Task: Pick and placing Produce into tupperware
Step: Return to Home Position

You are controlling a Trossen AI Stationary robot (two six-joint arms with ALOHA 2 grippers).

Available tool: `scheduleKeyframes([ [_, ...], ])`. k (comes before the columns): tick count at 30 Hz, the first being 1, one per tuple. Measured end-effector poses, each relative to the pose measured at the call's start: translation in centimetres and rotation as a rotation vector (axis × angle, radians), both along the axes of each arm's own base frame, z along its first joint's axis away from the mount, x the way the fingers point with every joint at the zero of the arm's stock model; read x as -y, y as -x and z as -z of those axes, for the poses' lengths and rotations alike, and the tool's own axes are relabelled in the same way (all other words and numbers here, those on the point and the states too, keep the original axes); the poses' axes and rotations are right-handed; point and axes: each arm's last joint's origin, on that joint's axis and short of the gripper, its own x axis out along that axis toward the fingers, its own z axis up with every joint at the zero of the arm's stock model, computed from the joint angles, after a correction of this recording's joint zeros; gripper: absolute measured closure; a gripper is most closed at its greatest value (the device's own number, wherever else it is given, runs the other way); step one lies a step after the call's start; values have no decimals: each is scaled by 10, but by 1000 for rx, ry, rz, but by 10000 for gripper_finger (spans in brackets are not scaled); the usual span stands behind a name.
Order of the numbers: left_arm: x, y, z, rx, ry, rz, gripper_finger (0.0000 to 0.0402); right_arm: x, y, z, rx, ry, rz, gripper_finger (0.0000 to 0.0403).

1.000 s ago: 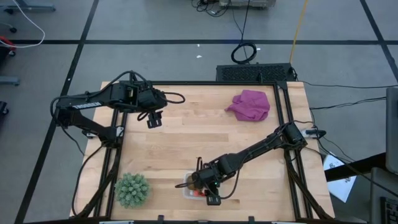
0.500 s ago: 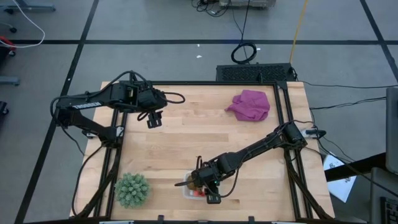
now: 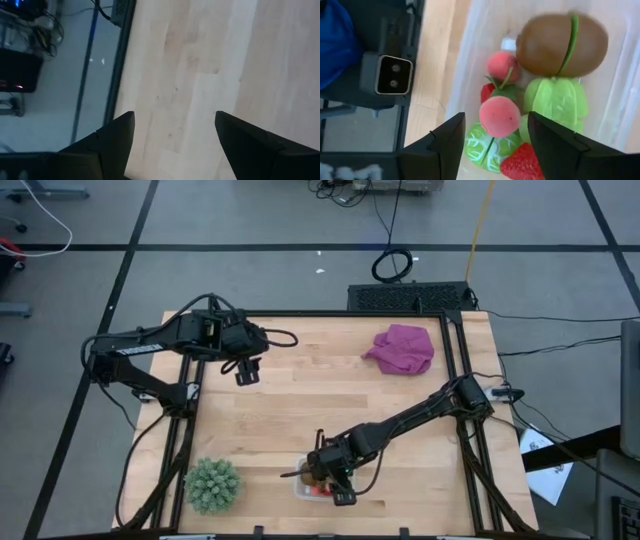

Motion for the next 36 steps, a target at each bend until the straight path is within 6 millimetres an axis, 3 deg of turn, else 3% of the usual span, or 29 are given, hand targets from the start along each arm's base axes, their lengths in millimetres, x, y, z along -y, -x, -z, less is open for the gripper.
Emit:
scheduleKeyframes([
  [5, 0, 5, -19, 41, -56, 32, 121, 3, 2, -18, 111, 70, -34, 195],
  [10, 1, 25, -67, 218, -83, 47, 121, 19, 15, -57, 252, 294, 3, 195],
  [15, 11, 74, -108, 393, 28, 47, 121, 38, 50, -107, 295, 445, 126, 195],
  [20, 28, 131, -119, 531, 212, 169, 121, 57, 94, -150, 287, 388, 303, 195],
  [24, 34, 165, -108, 594, 324, 220, 121, 65, 132, -161, 349, 383, 375, 195],
  [28, 34, 186, -74, 601, 399, 156, 121, 72, 176, -150, 409, 441, 383, 195],
  [33, 38, 182, -22, 628, 498, 190, 121, 78, 211, -124, 553, 262, 449, 195],
  [36, 42, 174, 8, 605, 518, 256, 121, 75, 223, -104, 675, 147, 331, 195],
])
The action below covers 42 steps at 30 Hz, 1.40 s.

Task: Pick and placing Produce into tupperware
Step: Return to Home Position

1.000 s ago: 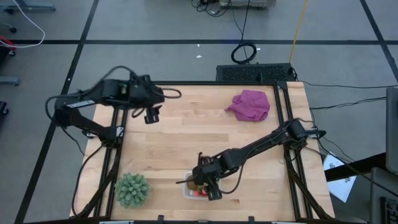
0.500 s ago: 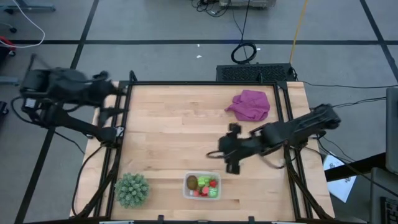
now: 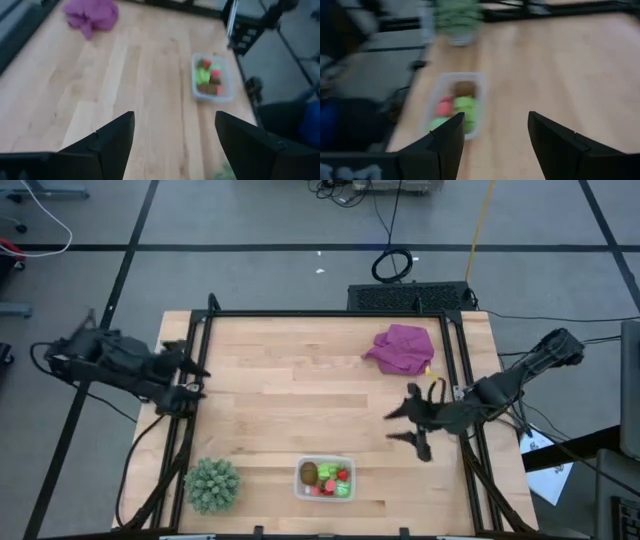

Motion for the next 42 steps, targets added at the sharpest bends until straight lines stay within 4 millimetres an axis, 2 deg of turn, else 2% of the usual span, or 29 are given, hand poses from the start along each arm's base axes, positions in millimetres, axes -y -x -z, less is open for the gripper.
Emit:
scheduleKeyframes([
  [3, 2, -4, 26, -16, -16, -1, 121, 1, 11, 23, 88, -34, -111, 195],
  [8, 8, -15, 53, 142, -19, 69, 121, 13, 29, 55, 171, -55, -111, 195],
  [11, 11, -19, 67, 230, -28, 101, 121, 19, 37, 65, 267, -36, -133, 195],
  [14, 14, -26, 87, 243, -34, 79, 121, 24, 45, 71, 382, -1, -155, 195],
  [20, 19, -35, 124, 235, -7, 84, 121, 35, 58, 103, 452, -15, -133, 195],
  [25, 17, -37, 130, 347, -64, 35, 121, 46, 62, 115, 467, -13, -79, 195],
  [33, 4, -30, 134, 389, -169, -113, 121, 63, 60, 125, 461, 62, 35, 195],
  [42, -10, -19, 131, 440, -242, -216, 121, 93, 56, 126, 470, 106, 131, 195],
])
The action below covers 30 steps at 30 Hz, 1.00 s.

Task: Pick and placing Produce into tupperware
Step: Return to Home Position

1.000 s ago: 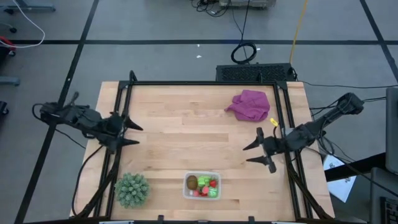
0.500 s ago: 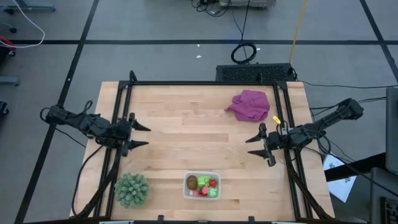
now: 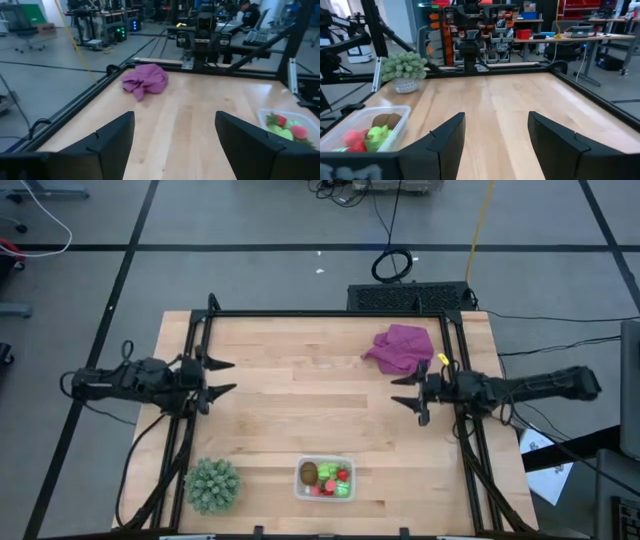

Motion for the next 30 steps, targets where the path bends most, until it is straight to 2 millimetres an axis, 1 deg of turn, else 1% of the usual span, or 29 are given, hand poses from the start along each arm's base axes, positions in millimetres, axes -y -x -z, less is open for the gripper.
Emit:
scheduleKeyframes([
  [7, -7, 5, 1, 5, -2, -72, 121, 23, 2, -1, 15, -28, -54, 195],
  [10, -6, 7, -2, 48, 10, -11, 121, 29, 4, -5, 50, -39, -83, 195],
  [12, -5, 8, -1, 39, 12, 29, 121, 32, 6, -6, 58, -40, -105, 195],
  [14, -6, 10, 1, 15, 12, 8, 121, 34, 8, -6, 59, -43, -113, 195],
  [16, -7, 12, -4, 30, 4, -24, 121, 36, 10, -6, 61, -45, -110, 195],
  [18, -7, 17, -15, 66, 7, -32, 121, 37, 12, -8, 81, -36, -110, 195],
  [20, -6, 24, -23, 69, 17, -3, 121, 37, 14, -11, 102, -25, -124, 195],
  [22, -5, 26, -25, 60, 33, 15, 121, 36, 16, -13, 124, -12, -147, 195],
  [24, -5, 24, -21, 45, 43, 14, 121, 35, 19, -14, 131, -7, -162, 195],
  [27, -6, 11, -4, 54, 31, 21, 121, 35, 21, -12, 113, -15, -154, 195],
  [30, -6, -1, 10, 109, -5, 38, 121, 34, 24, -11, 110, -35, -153, 195],
])
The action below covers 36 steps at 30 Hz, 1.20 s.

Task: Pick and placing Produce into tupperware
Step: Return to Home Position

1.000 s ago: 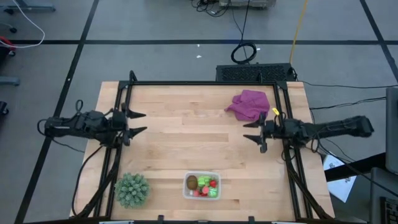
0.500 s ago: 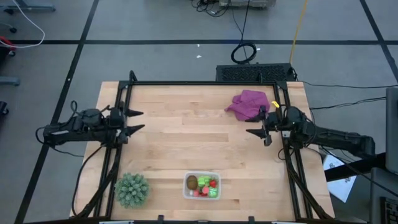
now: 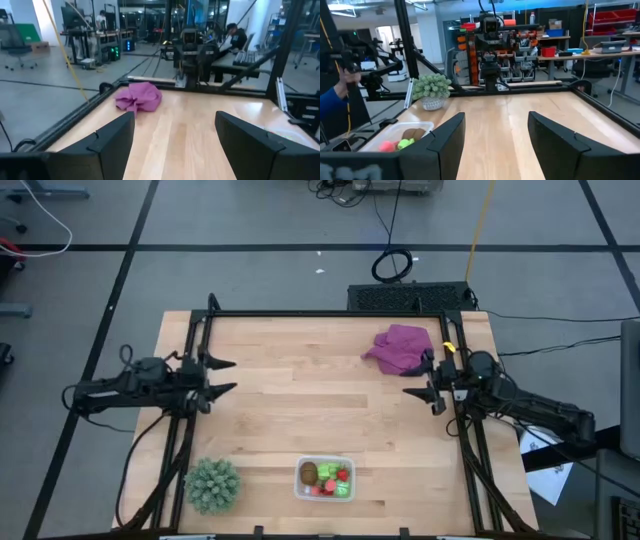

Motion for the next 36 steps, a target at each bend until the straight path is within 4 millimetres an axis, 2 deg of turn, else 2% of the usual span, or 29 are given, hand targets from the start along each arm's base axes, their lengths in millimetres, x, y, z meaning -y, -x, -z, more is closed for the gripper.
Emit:
scheduleKeyframes([
  [5, 0, -10, 25, 14, 13, 0, 121, -2, 4, 3, -11, -8, -6, 195],
  [11, -1, -11, 28, 16, 38, -7, 121, 0, 7, 12, 8, 6, 29, 195],
  [15, 0, -11, 28, 13, 40, -1, 121, 0, 10, 11, 37, 27, 11, 195],
  [19, -1, -11, 27, 24, 30, -12, 121, -1, 14, 1, 136, 100, -20, 195],
  [23, -1, -11, 27, 27, 28, -13, 121, 3, 14, 8, 70, 67, -8, 195],
  [26, 0, -14, 31, 55, 37, -2, 121, 2, 15, 11, 41, 57, -61, 195],
  [31, 2, -21, 43, 168, 40, 70, 121, -2, 15, 3, 113, 109, -114, 195],
  [36, -1, -22, 48, 158, 121, -25, 121, -3, 13, 6, 92, 88, -103, 195],
])
